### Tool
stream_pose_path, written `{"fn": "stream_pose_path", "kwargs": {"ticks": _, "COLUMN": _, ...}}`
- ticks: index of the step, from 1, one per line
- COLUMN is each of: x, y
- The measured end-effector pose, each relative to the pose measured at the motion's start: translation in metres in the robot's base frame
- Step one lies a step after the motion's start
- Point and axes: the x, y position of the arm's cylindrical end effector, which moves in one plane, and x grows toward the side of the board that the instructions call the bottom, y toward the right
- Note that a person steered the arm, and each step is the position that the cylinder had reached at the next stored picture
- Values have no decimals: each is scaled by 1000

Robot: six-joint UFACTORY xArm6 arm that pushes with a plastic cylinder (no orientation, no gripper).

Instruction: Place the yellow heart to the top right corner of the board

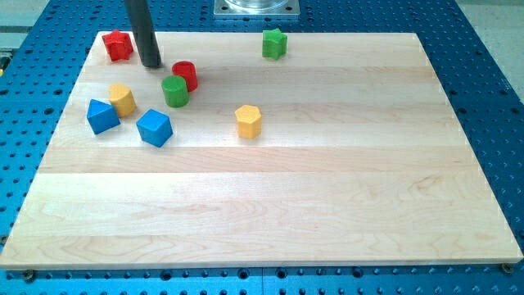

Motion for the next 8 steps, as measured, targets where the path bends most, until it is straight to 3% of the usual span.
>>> {"fn": "stream_pose_path", "kwargs": {"ticks": 1, "x": 18, "y": -2}}
{"fn": "stream_pose_path", "kwargs": {"ticks": 2, "x": 20, "y": -63}}
{"fn": "stream_pose_path", "kwargs": {"ticks": 3, "x": 80, "y": -75}}
{"fn": "stream_pose_path", "kwargs": {"ticks": 4, "x": 123, "y": -1}}
{"fn": "stream_pose_path", "kwargs": {"ticks": 6, "x": 110, "y": 14}}
{"fn": "stream_pose_path", "kwargs": {"ticks": 7, "x": 112, "y": 139}}
{"fn": "stream_pose_path", "kwargs": {"ticks": 8, "x": 108, "y": 213}}
